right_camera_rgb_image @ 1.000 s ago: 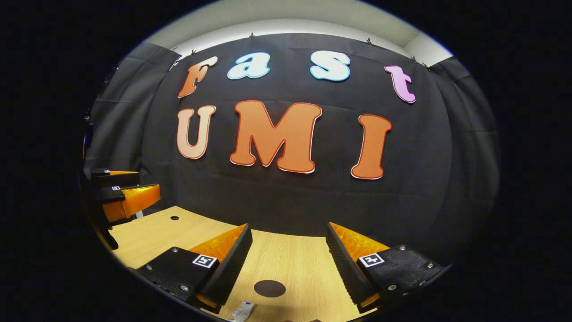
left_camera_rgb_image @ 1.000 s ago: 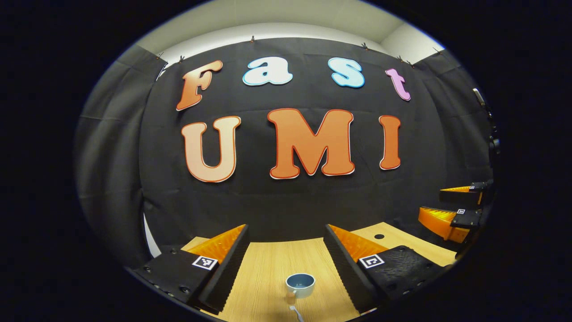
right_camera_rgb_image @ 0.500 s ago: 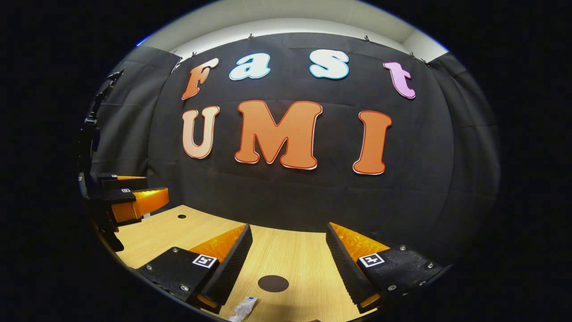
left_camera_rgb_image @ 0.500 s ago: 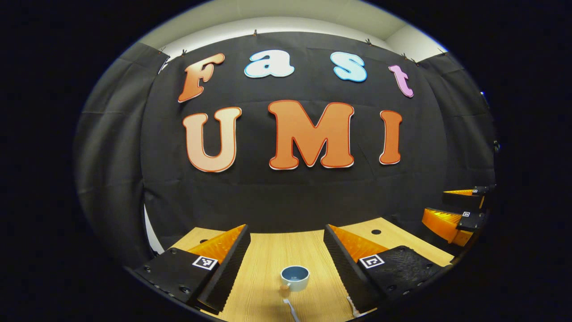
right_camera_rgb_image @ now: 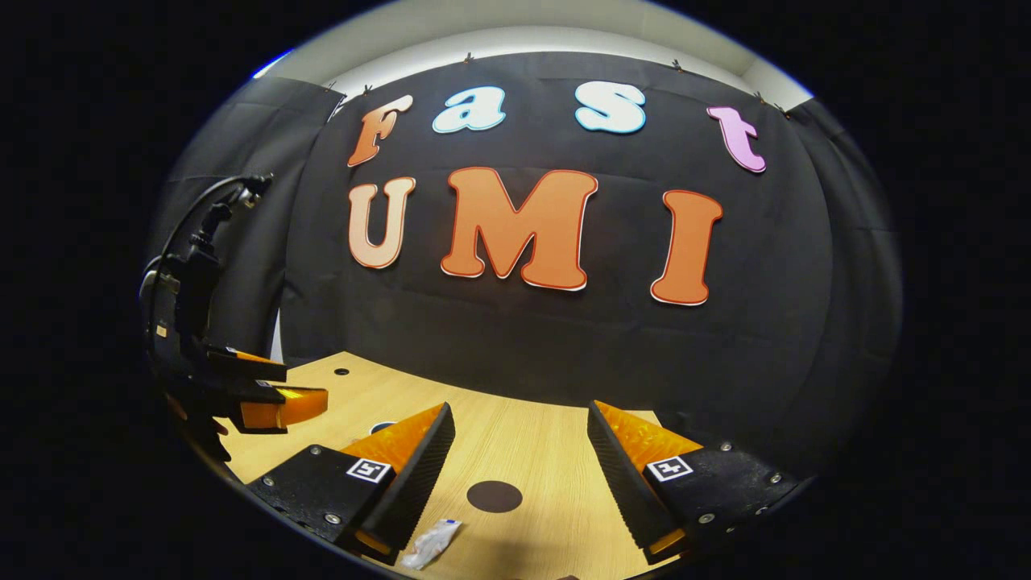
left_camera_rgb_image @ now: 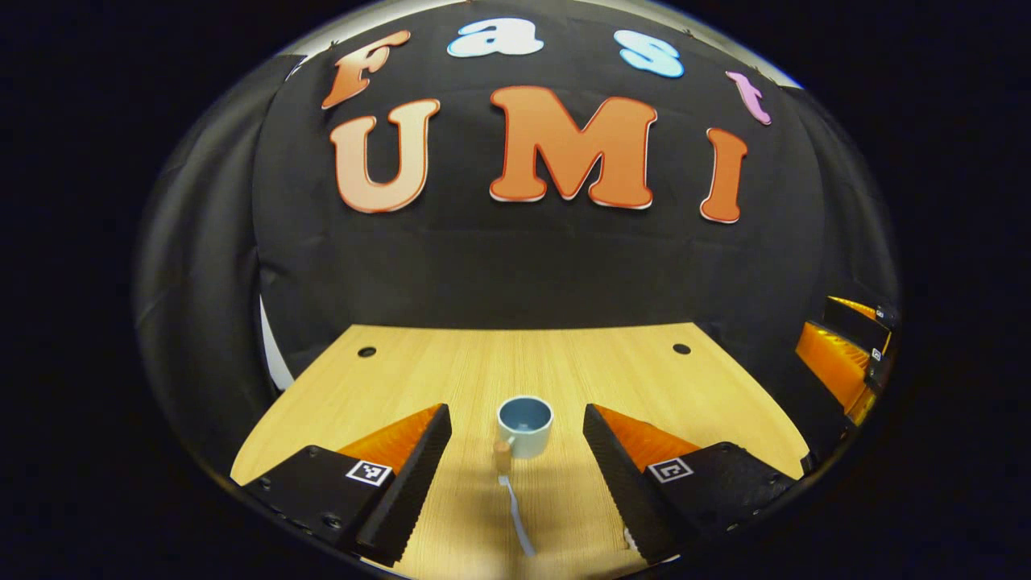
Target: Put the toothbrush and toothpaste on the desktop into the cup, then pick up the cup and place it on the coaster on the desktop.
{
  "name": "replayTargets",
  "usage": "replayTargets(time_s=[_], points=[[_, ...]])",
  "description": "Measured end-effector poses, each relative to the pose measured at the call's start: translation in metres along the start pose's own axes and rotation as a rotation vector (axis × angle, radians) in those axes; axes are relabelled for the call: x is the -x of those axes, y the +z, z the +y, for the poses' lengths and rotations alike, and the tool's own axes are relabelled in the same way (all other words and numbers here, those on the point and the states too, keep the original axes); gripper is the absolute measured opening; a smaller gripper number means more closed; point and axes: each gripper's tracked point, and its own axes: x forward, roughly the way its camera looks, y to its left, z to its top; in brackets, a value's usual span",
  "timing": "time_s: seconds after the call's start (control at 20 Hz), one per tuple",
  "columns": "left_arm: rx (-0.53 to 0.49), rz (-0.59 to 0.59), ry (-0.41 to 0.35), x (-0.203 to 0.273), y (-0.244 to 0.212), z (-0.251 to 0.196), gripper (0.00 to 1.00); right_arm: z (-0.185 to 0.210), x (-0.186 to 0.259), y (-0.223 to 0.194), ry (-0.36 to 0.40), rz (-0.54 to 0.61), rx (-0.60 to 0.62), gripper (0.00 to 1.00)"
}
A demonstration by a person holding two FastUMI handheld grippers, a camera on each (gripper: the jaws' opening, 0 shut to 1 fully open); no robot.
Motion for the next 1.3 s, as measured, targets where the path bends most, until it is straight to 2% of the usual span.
replayTargets(time_s=[0.2,0.4,0.7,0.95,1.1,1.3], points=[[0.047,0.166,0.013,-0.009,-0.045,0.001,0.99,-0.004,0.002,-0.011,0.024,0.031,0.002,0.99],[0.09,0.347,-0.011,-0.018,-0.093,-0.001,1.0,-0.002,0.001,-0.026,0.028,0.085,-0.009,0.99],[0.136,0.576,-0.008,-0.027,-0.143,0.005,1.0,0.014,-0.001,-0.063,0.018,0.225,-0.068,0.99],[0.171,0.719,-0.001,-0.042,-0.178,0.013,1.0,0.027,-0.001,-0.1,0.004,0.377,-0.102,1.0],[0.156,0.776,-0.002,-0.052,-0.196,0.012,1.0,0.041,0.0,-0.122,0.017,0.469,-0.157,1.0],[0.121,0.831,0.015,-0.06,-0.207,0.016,1.0,0.055,0.002,-0.147,0.014,0.579,-0.168,1.0]])
